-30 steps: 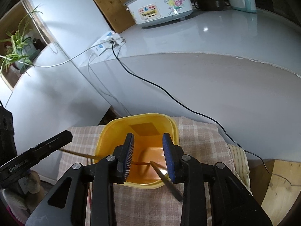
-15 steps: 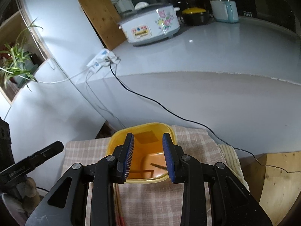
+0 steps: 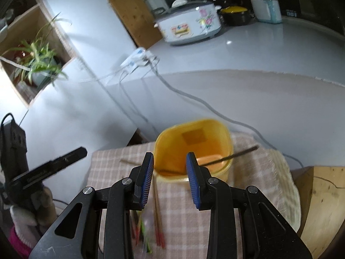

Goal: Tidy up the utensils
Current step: 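Withdraw both open tools from the yellow container, then lower both open tools back to the remaining chopsticks on the cloth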

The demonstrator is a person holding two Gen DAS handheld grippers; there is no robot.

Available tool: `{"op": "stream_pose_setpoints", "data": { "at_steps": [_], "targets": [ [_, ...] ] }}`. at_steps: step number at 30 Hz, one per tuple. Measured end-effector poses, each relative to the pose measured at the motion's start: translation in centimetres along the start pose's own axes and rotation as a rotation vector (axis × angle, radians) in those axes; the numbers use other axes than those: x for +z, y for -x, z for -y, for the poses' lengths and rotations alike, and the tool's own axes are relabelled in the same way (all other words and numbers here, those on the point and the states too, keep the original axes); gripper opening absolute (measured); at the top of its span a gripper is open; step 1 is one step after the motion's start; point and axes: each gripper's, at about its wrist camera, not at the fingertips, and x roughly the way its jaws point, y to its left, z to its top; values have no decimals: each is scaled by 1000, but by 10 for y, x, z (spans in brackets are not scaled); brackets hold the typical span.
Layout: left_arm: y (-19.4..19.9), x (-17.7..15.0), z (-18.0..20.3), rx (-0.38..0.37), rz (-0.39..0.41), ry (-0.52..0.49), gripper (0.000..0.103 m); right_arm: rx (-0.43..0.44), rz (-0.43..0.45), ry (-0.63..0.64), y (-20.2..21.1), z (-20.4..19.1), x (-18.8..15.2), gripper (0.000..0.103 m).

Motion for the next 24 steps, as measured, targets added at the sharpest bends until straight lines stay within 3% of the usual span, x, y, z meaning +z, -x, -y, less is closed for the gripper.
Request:
{"op": "stream_pose_setpoints", "data": {
  "at_steps": [4, 11, 24],
  "targets": [
    [4, -12, -34, 42, -13, 61, 15, 19, -71, 41, -17, -12, -18, 29],
    [-7, -50, -90, 113, -109, 167, 15, 29, -220, 85, -59, -21, -63, 29],
    [-52, -121, -126, 128, -301, 263, 15, 29, -403, 66, -119, -23, -116, 29]
  ]
}}
